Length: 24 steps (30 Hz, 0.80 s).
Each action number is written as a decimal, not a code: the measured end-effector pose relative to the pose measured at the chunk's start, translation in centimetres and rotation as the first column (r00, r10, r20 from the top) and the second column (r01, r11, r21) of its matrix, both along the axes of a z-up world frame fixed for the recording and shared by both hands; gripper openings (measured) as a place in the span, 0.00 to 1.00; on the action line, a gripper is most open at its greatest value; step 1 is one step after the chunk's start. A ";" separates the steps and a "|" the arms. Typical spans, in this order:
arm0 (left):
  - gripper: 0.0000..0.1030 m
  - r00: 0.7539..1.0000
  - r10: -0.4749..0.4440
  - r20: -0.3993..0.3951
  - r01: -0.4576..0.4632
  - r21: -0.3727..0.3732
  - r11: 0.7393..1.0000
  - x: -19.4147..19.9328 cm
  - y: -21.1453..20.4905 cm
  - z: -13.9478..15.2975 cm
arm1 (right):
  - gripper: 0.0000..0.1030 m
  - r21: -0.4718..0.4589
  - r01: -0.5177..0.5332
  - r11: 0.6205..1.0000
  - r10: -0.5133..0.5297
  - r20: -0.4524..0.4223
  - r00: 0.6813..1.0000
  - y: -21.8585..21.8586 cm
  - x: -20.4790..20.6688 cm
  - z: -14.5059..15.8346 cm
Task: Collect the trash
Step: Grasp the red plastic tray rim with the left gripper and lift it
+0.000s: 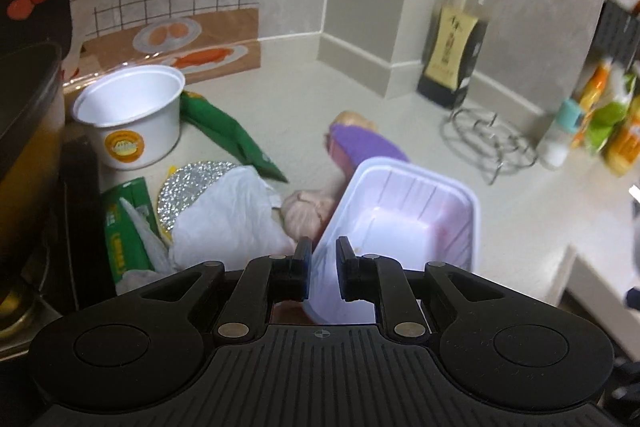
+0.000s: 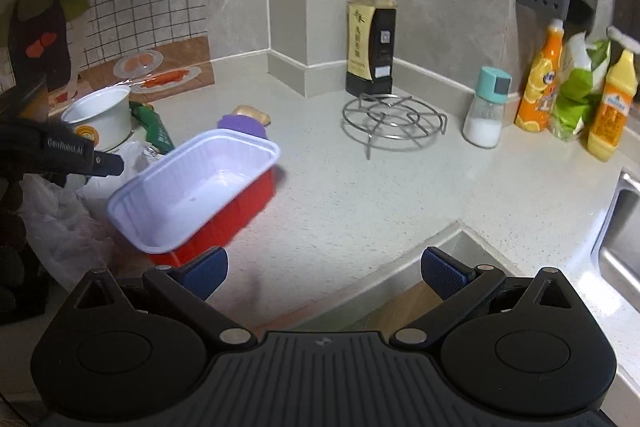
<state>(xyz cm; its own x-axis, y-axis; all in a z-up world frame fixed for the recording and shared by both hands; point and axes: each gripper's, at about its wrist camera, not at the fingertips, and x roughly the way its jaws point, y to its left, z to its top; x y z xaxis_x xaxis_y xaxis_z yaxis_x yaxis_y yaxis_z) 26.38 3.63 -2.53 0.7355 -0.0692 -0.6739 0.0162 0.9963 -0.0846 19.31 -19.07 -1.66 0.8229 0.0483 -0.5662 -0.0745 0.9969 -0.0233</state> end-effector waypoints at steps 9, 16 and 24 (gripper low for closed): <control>0.16 0.995 -0.014 -0.095 0.012 -0.019 1.000 0.0 -2.2 -2.2 | 1.00 0.071 -0.051 0.996 0.055 -0.046 0.997 -2.9 1.2 -1.4; 0.16 0.989 -0.118 -0.092 0.113 -0.065 0.992 -1.8 -4.1 -2.8 | 1.00 0.064 -0.045 0.997 0.048 -0.053 0.997 -3.0 2.0 -1.3; 0.16 0.986 -0.165 -0.022 0.160 -0.160 0.974 -3.7 -2.5 -0.6 | 1.00 0.065 -0.006 0.998 0.009 -0.045 0.999 -1.9 1.6 -0.7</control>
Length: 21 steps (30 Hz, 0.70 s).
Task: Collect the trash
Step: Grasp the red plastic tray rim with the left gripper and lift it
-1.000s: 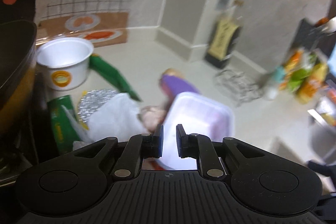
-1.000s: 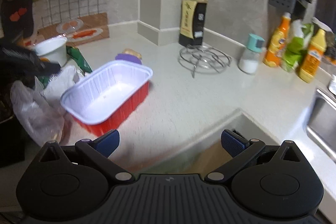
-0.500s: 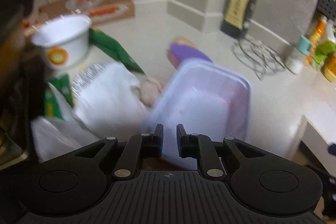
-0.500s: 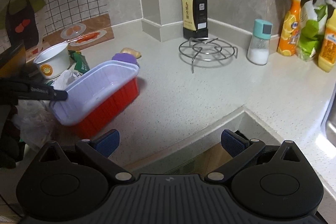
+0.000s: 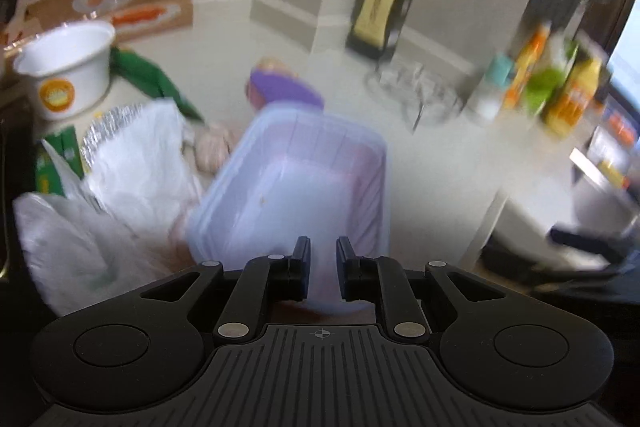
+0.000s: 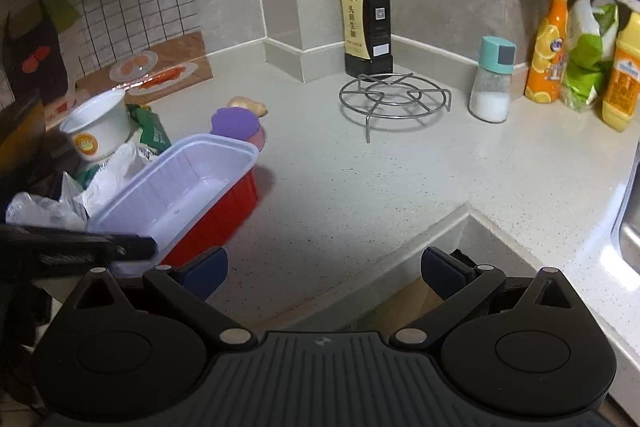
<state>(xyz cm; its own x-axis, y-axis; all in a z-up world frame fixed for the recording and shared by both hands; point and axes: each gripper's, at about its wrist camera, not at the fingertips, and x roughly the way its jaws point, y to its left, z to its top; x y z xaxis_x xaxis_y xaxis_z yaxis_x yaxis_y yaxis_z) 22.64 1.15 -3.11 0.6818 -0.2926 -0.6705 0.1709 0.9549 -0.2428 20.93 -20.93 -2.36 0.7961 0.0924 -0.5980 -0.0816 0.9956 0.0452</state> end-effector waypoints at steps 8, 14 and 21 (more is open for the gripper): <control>0.16 0.994 0.074 0.086 -0.083 0.113 0.990 1.4 2.3 1.6 | 1.00 0.063 0.073 0.995 -0.071 -0.029 0.997 -0.4 0.6 -0.4; 0.16 0.994 0.096 0.049 -0.102 0.142 0.985 2.9 2.8 -0.5 | 1.00 0.049 0.051 0.998 -0.051 0.002 0.999 0.1 0.7 0.1; 0.18 0.998 0.064 0.011 -0.065 0.112 0.992 3.3 2.6 -1.8 | 1.00 0.138 -0.030 0.990 0.026 0.028 0.999 -0.1 1.2 0.0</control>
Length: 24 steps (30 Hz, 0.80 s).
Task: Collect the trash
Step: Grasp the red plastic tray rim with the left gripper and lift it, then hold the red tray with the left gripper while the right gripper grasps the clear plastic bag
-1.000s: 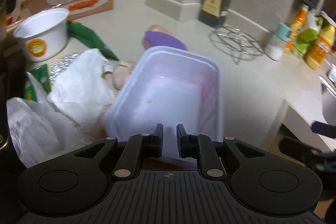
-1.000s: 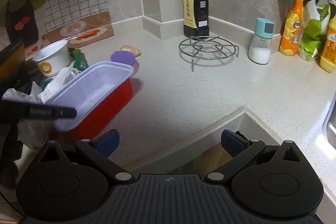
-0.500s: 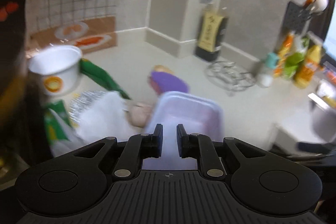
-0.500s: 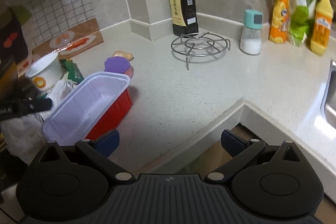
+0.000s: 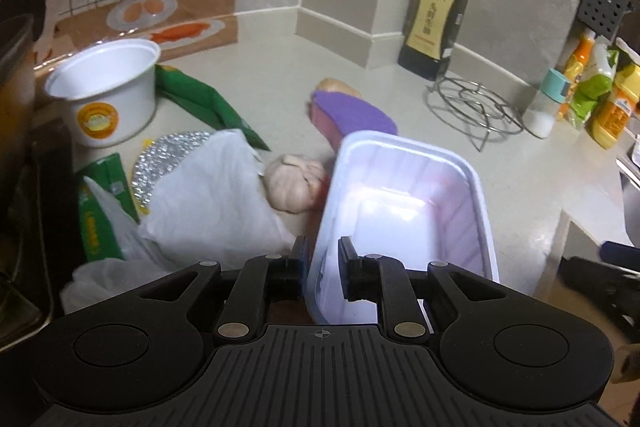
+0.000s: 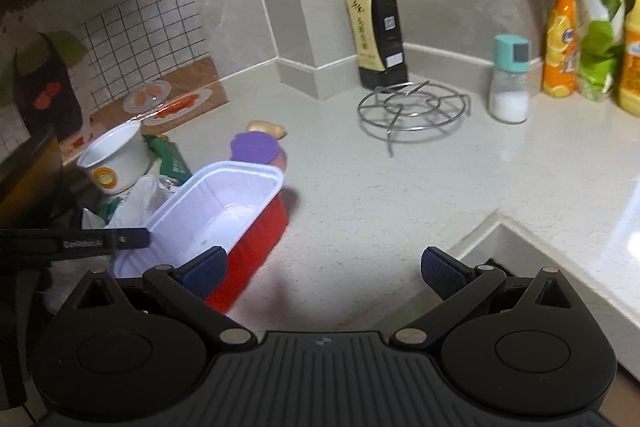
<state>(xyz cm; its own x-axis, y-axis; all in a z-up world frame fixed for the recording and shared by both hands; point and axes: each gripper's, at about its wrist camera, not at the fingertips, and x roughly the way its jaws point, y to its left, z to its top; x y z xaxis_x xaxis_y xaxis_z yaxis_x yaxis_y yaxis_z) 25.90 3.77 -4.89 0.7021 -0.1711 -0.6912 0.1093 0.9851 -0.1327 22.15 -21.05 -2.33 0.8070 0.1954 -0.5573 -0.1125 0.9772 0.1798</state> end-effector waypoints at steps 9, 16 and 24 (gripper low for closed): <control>0.21 0.997 -0.079 -0.008 0.078 -0.089 0.993 -3.2 -1.0 -1.3 | 1.00 -0.138 0.049 0.989 -0.047 0.013 0.999 0.6 2.4 1.4; 0.21 0.999 0.010 0.047 -0.001 -0.198 0.980 -4.6 2.6 0.3 | 1.00 -0.175 -0.005 0.984 0.002 -0.016 1.000 3.6 4.0 1.9; 0.21 0.979 0.173 0.105 -0.141 -0.259 0.955 -6.9 7.6 2.7 | 1.00 -0.266 -0.063 0.962 0.073 0.028 0.997 7.9 4.3 3.4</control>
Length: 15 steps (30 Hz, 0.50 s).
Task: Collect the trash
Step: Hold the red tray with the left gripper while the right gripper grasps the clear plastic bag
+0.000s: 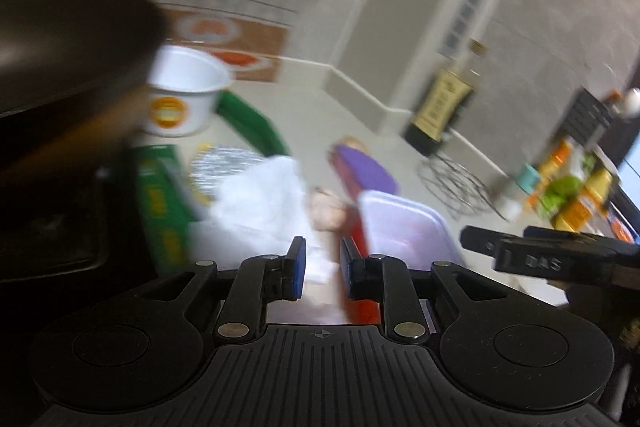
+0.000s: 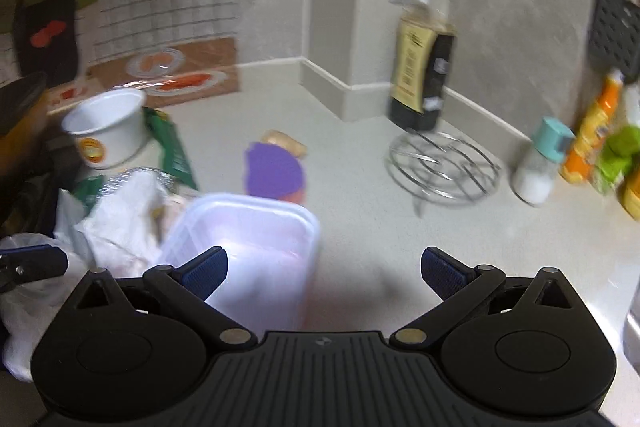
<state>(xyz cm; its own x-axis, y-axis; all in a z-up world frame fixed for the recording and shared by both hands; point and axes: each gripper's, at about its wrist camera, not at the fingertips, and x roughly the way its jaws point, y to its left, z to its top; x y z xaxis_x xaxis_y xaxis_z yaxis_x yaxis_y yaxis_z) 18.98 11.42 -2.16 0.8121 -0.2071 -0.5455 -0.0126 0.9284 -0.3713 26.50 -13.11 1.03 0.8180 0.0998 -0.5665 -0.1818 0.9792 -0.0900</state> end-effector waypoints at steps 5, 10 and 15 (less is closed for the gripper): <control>0.21 0.997 0.074 -0.015 -0.075 -0.042 0.996 -1.3 3.3 -0.1 | 1.00 0.014 -0.179 0.984 0.179 -0.034 0.983 4.4 -0.8 0.4; 0.21 0.994 0.087 -0.066 -0.088 -0.017 0.996 -2.3 4.5 -1.3 | 1.00 -0.053 -0.253 0.966 0.250 -0.056 0.967 8.8 -1.6 -0.8; 0.21 0.991 0.062 -0.117 -0.064 -0.008 0.998 -2.3 4.8 -2.7 | 1.00 -0.117 -0.228 0.967 0.226 -0.031 0.974 10.0 -2.2 -1.0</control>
<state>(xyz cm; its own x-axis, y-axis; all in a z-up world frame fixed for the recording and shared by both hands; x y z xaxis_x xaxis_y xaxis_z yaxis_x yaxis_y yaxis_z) 16.70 16.20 -4.86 0.7546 -0.1643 -0.6353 -0.1148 0.9202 -0.3742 24.30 -3.08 0.02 0.7718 0.2130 -0.5992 -0.4007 0.8946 -0.1980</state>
